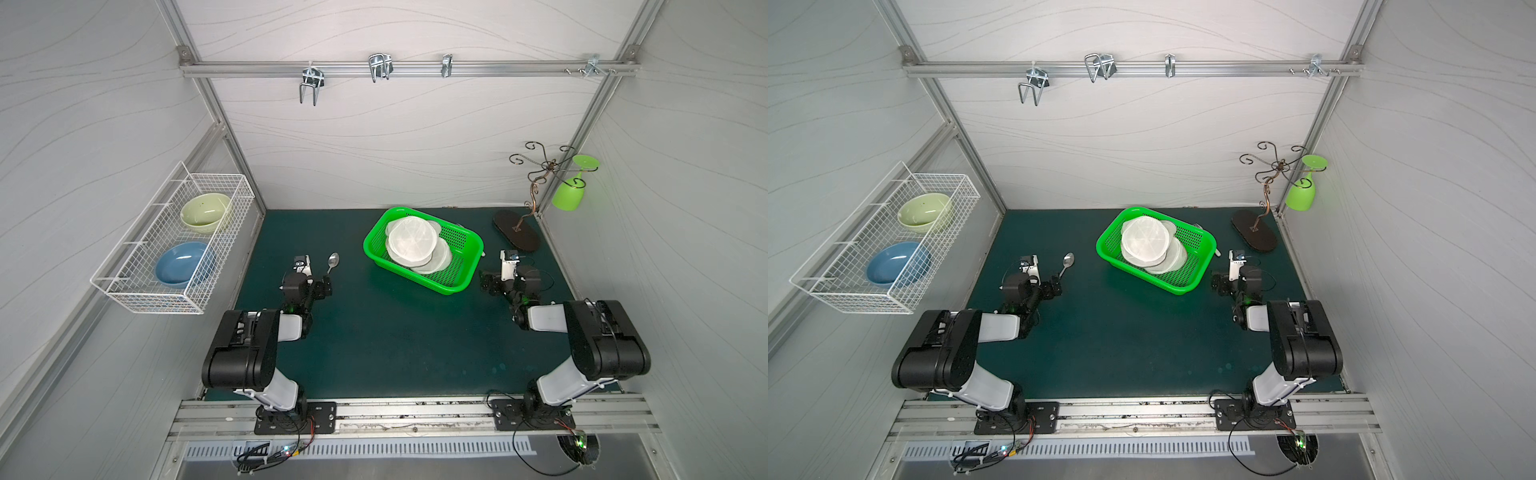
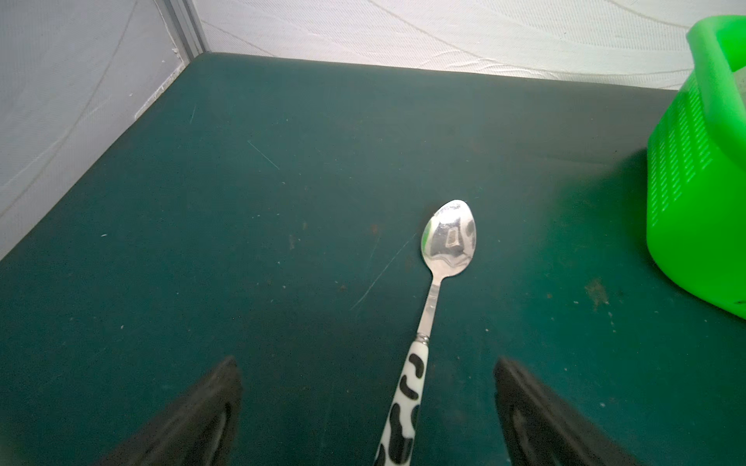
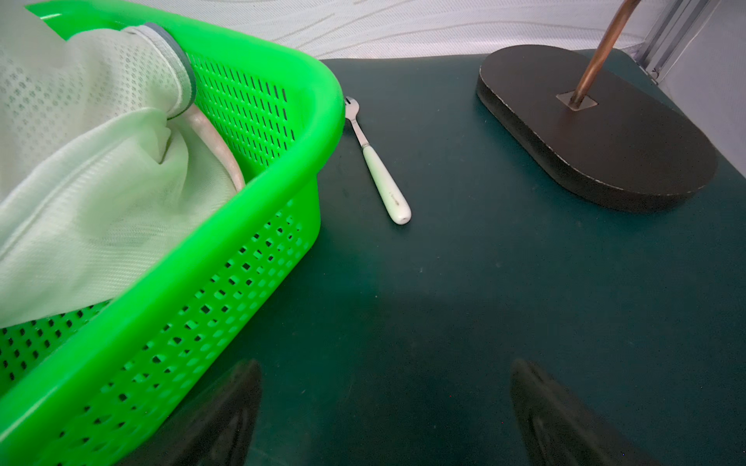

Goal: Turn the laundry bag inside out
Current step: Pick up the laundry bag and place it in the bin.

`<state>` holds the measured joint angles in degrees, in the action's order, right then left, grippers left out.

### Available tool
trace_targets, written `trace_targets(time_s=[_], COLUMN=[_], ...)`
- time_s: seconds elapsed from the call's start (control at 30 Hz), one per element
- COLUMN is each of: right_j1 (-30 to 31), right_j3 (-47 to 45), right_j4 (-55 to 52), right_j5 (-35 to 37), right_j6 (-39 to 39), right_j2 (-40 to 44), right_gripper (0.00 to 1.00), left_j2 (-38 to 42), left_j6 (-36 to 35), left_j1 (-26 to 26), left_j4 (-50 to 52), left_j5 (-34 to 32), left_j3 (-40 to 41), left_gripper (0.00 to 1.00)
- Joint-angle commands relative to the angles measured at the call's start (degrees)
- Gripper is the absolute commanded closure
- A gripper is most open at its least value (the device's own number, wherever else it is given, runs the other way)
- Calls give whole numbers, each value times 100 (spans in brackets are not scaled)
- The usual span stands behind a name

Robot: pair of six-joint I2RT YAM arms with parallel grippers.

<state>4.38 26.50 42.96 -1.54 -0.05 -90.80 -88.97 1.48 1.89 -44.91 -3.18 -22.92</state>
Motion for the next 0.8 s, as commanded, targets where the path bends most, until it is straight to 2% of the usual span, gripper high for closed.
trace_targets(time_s=[0.0, 0.07, 0.13, 0.2, 0.27, 0.33, 0.4, 0.47, 0.53, 0.63, 0.7, 0.77], right_j1=[-16, -17, -21, -16, -117, -425, -870, -978, -862, -348, 141, 600], right_j3=[31, 345, 785, 1398, 2100, 2704, 2869, 2774, 2594, 2426, 2450, 2606], right_j4=[-285, -1299, -2241, -3392, -4823, -5954, -6050, -5783, -5355, -4658, -4166, -3792], right_j5=[85, 147, 459, 1137, 1597, 1120, -490, -1249, -1493, -1504, -1411, -1342], right_j6=[11, 52, 470, 1246, 2300, 2772, 2762, 2874, 2919, 2630, 2272, 1868], right_j2=[402, 1061, 1558, 1783, 1753, 1573, 1431, 1497, 1704, 1918, 1783, 1459], right_gripper=[1, 1, 1, 1, 1, 1, 1, 1, 2, 4, 7, 7], left_j2=[154, 593, 1042, 1326, 1428, 1457, 1510, 1641, 1830, 2012, 2132, 2310], left_j6=[63, 192, 516, 964, 1422, 1771, 1968, 2051, 2174, 2498, 2624, 2682], left_j1=[37, 39, 39, 39, 39, 39, 39, 39, 39, 22, -15, -174], left_j4=[-288, 205, 1292, 2618, 3639, 4492, 5032, 5038, 4821, 4631, 4382, 3931], left_j5=[-12, -312, -973, -1761, -2133, -2114, -1806, -1289, -683, 157, 878, 1294], left_j3=[-93, -121, -389, -816, -1250, -1688, -1974, -1975, -1822, -1678, -1566, -1343], left_gripper=[0, 0, 0, 0, 0, 0, 0, 0, 0, 1, 1, 1])
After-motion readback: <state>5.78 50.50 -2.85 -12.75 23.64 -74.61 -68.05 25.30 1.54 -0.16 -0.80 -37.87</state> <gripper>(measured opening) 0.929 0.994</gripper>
